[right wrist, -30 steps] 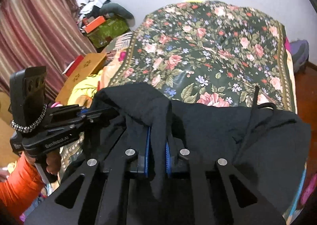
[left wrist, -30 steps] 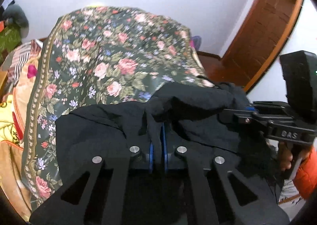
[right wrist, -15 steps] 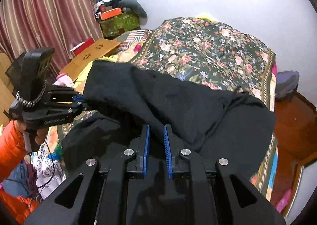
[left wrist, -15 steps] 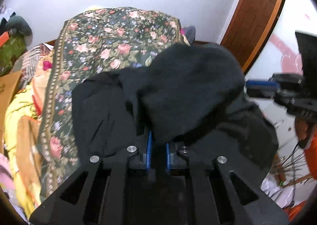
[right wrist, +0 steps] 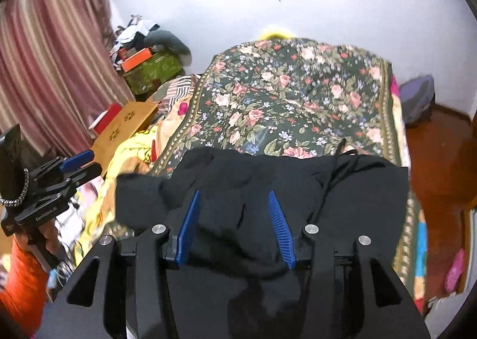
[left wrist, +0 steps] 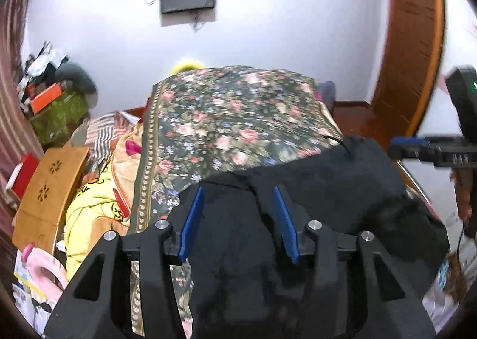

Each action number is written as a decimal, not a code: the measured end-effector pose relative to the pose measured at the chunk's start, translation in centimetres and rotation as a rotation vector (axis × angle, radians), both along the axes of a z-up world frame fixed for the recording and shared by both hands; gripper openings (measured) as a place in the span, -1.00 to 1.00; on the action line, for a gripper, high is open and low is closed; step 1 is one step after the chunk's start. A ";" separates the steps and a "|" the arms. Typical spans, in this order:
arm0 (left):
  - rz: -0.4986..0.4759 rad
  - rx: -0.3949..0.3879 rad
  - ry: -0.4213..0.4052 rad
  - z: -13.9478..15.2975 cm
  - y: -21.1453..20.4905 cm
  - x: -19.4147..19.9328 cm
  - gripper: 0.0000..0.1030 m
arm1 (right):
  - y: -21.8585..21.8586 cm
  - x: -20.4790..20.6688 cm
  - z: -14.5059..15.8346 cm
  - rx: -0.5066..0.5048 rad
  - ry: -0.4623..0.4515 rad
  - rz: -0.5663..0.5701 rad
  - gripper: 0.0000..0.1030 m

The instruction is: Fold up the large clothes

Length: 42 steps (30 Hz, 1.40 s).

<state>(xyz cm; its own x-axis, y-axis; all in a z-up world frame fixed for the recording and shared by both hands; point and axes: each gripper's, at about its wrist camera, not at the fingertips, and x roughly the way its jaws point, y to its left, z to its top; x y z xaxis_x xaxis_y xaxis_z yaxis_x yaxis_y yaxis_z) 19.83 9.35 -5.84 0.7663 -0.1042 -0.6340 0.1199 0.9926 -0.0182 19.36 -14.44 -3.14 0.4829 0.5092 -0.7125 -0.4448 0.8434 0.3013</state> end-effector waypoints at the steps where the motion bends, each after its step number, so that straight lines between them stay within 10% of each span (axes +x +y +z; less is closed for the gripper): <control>1: 0.012 -0.009 0.009 -0.2 0.3 1.1 -0.08 | 0.1 0.3 -0.4 0.006 0.016 -0.007 -0.15; 8: -0.044 -0.110 0.125 -3.2 -0.2 5.4 -0.08 | 2.0 1.5 -4.4 -0.027 0.143 0.061 -0.15; 22: -0.197 -0.070 0.231 -8.4 -4.8 -1.2 -0.08 | -0.3 -5.5 -7.2 -0.128 0.119 0.112 -0.15; 28: -0.154 -0.011 0.292 -12.3 -5.5 -3.2 -0.07 | -1.3 -7.1 -7.2 -0.136 0.119 0.077 -0.15; 42: 0.102 -0.015 0.296 -11.0 3.9 -6.4 0.01 | -11.9 -10.0 -4.6 -0.149 0.065 -0.193 -0.15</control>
<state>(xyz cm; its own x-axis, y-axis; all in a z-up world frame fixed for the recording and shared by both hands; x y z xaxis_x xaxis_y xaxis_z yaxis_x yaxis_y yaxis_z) 13.46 13.29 -16.88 0.5554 -0.0474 -0.8303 0.0067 0.9986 -0.0525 9.32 -26.35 -7.78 0.5116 0.2989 -0.8056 -0.2550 0.9481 0.1898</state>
